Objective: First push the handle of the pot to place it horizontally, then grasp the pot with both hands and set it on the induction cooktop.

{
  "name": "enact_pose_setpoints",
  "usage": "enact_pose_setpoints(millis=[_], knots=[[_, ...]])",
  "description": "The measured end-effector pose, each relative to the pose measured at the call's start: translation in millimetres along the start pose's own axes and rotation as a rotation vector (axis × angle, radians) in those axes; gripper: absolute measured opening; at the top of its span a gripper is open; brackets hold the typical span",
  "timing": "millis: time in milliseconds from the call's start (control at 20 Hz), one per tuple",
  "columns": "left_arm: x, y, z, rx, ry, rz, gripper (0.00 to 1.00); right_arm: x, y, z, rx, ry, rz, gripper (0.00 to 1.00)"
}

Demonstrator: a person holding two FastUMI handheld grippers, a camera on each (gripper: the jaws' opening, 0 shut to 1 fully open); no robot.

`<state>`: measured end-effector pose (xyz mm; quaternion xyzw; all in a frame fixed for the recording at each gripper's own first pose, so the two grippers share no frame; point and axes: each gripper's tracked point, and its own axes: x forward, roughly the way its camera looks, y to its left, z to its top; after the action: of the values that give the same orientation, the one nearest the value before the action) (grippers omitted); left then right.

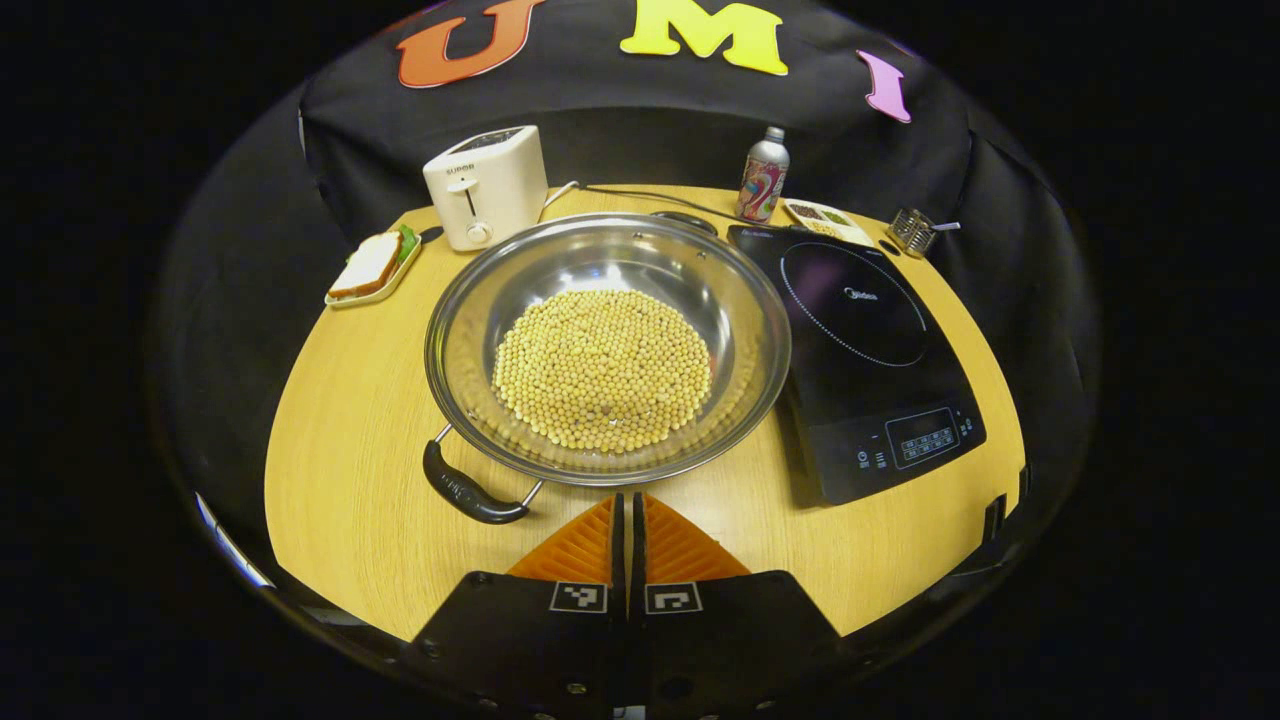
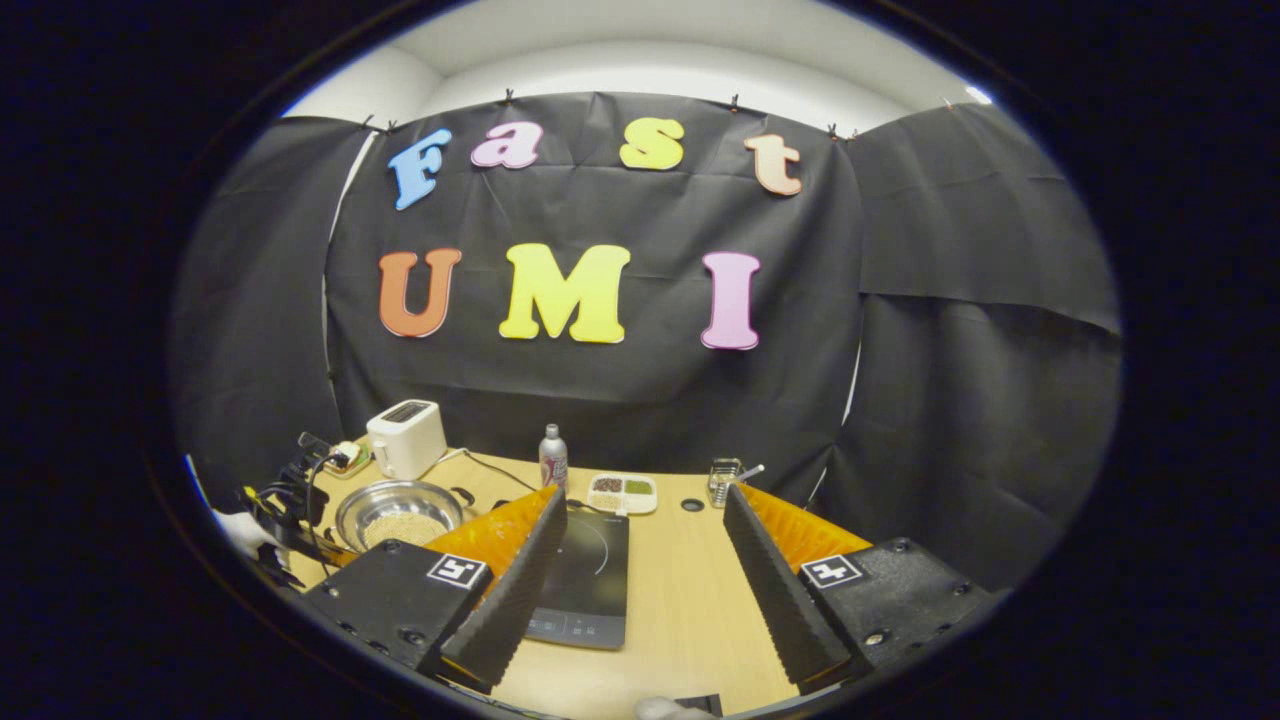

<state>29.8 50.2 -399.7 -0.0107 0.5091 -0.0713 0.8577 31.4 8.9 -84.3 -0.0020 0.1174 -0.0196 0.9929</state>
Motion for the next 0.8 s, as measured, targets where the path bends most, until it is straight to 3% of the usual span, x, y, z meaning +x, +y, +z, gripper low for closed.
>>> enact_pose_setpoints(millis=[50,100,150,200,250,450,500,550,600,800], knots=[[3,6,-1,-0.001,0.008,0.01,0.1,0,0,0,0.002,0.0,-0.001,0.98],[5,10,-1,-0.003,0.014,0.015,0.1,1,0,1,0.005,-0.003,-0.001,0.99],[7,16,-2,-0.005,0.019,0.023,0.0,2,-2,0,0.004,-0.003,-0.004,0.99],[8,21,-2,-0.005,0.021,0.034,0.1,3,-3,-1,0.003,-0.001,-0.008,0.99],[10,28,-3,-0.005,0.026,0.044,0.0,4,-5,-2,0.005,-0.001,-0.011,0.99],[12,39,-7,-0.009,0.04,0.051,0.0,5,-9,-6,0.003,0.011,-0.02,0.99],[13,43,-6,-0.009,0.039,0.059,0.1,6,-9,-7,0.004,0.014,-0.022,0.99],[13,46,-6,-0.012,0.039,0.063,0.1,7,-9,-7,0.005,0.017,-0.02,0.97],[14,50,-6,-0.017,0.04,0.066,0.0,7,-7,-7,0.004,0.018,-0.019,0.99],[18,67,-2,-0.038,0.04,0.086,0.0,9,-5,-7,0.0,0.02,-0.017,0.99]])
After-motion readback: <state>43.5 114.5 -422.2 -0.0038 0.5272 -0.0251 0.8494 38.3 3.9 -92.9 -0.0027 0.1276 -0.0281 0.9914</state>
